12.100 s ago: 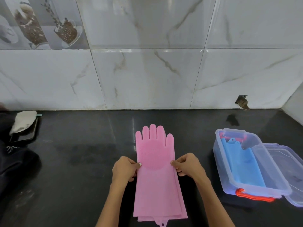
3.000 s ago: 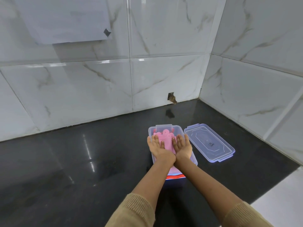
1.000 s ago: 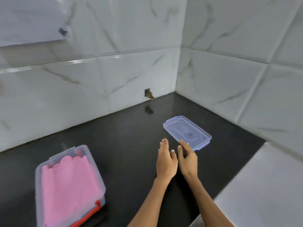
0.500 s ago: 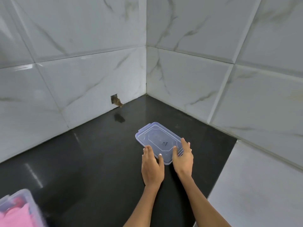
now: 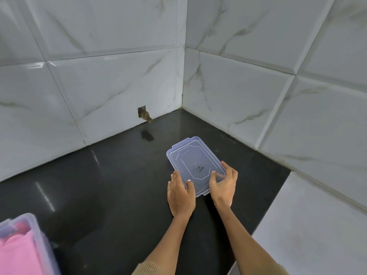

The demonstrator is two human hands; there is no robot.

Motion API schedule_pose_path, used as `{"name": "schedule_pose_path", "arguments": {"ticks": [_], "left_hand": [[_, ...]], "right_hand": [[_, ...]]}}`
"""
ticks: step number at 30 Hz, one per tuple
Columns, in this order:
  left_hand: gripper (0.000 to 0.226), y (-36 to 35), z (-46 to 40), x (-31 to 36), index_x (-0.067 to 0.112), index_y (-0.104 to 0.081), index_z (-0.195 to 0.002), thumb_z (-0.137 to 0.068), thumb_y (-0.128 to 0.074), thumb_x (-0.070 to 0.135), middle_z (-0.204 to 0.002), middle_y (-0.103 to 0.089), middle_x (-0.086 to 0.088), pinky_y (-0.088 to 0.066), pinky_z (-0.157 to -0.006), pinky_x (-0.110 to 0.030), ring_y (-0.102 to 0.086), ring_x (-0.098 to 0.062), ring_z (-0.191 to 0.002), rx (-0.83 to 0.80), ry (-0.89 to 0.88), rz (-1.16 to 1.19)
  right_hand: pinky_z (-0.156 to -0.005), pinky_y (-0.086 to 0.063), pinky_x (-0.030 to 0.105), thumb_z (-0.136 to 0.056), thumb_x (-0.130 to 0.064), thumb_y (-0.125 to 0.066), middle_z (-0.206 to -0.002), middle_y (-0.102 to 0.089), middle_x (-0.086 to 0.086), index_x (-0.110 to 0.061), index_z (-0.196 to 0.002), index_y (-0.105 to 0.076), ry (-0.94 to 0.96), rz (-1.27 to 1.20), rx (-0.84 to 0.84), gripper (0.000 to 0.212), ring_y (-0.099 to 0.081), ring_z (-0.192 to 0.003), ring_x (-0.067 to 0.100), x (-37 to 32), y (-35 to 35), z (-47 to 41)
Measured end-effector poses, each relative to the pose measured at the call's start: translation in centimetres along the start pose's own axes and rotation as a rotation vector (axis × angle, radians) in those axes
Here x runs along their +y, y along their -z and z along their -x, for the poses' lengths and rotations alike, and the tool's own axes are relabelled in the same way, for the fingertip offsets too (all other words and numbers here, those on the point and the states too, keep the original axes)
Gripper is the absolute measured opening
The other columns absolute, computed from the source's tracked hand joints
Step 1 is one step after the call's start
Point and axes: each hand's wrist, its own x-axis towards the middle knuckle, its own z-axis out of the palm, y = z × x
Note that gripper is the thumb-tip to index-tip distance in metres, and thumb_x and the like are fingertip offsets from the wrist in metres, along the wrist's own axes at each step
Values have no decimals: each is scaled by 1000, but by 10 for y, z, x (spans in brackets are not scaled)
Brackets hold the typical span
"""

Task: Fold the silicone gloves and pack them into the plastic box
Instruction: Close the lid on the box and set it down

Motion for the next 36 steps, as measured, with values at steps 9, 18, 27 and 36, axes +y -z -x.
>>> {"name": "schedule_pose_path", "arguments": {"ticks": [9,18,27,36], "left_hand": [[24,81,-5,15,15,-59,-89,-93,-48,37,-94,-64,-1,-43,-62,-23,-58,-11,-77,-265,329,556],[70,196,51,7,12,-48,-134,-86,-44,62,-126,-56,-15,-48,-98,-41,-57,-27,-113,-172,464,991],[30,301,119,-64,10,-60,-113,-97,-43,29,-113,-68,-16,-52,-90,-50,-67,-32,-97,330,351,1072],[24,349,163,-121,11,-60,-110,-101,-37,13,-109,-70,-10,-61,-63,-38,-73,-31,-87,483,356,1016]], "right_hand": [[-86,-50,18,-85,-5,-63,-116,-39,-9,-34,-123,-49,261,-307,13,50,-48,-103,-2,-32,5,63],[-82,-48,8,-78,-7,-65,-105,-61,12,-14,-107,-52,1006,-551,-160,32,-58,-97,7,-116,-14,175],[-56,-56,27,-74,-32,-80,-93,-74,2,-18,-97,-66,1466,-565,-416,29,-70,-74,13,-160,-12,250],[-105,-33,34,-90,-50,-50,-127,-54,-18,-36,-110,-62,1081,-174,-976,28,-45,-123,2,-172,-38,283]]}}
